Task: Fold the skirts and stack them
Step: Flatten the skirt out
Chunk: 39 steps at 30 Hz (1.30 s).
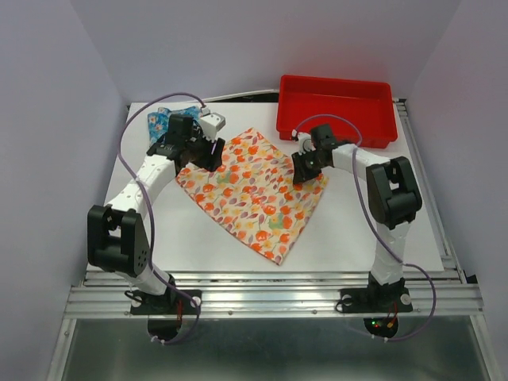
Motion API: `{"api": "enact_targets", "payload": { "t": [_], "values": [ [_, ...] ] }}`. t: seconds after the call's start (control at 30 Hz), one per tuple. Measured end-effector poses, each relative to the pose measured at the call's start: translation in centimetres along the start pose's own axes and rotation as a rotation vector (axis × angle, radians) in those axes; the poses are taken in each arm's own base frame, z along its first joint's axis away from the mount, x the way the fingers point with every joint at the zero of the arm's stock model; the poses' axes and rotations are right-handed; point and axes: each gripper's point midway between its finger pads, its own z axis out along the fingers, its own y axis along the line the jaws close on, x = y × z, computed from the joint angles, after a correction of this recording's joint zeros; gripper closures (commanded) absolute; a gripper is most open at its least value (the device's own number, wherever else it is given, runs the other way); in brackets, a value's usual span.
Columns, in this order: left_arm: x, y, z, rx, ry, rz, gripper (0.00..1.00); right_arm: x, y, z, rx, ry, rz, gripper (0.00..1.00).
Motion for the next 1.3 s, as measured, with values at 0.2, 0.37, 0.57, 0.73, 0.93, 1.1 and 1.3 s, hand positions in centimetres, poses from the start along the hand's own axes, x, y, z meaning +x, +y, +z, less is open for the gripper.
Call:
{"api": "enact_targets", "payload": {
  "t": [0.2,0.37,0.57,0.73,0.93,1.1,1.3],
  "values": [
    [3.5,-0.6,0.5,0.016,0.082,-0.051,0.32,3.3,-0.5,0.0,0.022,0.064,-0.006,0.75],
    [3.7,-0.2,0.7,0.011,0.084,-0.056,0.32,7.6,1.7,-1.5,-0.041,0.117,0.052,0.75],
    [6.5,0.3,3.9,0.045,0.195,-0.072,0.35,12.1,6.8,-2.8,-0.202,0.228,0.129,0.66],
    [10.7,0.1,7.8,0.097,0.325,-0.118,0.37,15.2,13.2,-3.7,-0.352,0.347,0.129,0.64],
    [9.2,-0.9,11.1,0.142,0.316,-0.073,0.38,14.9,16.1,-6.2,-0.426,0.322,0.236,0.61],
    [7.4,-4.1,14.4,0.217,0.299,0.009,0.39,13.3,17.5,-8.6,-0.459,0.218,0.232,0.60],
    [6.3,-9.1,15.7,0.313,0.289,0.102,0.39,9.0,16.4,-9.6,-0.415,0.097,0.194,0.59]
  ]
}}
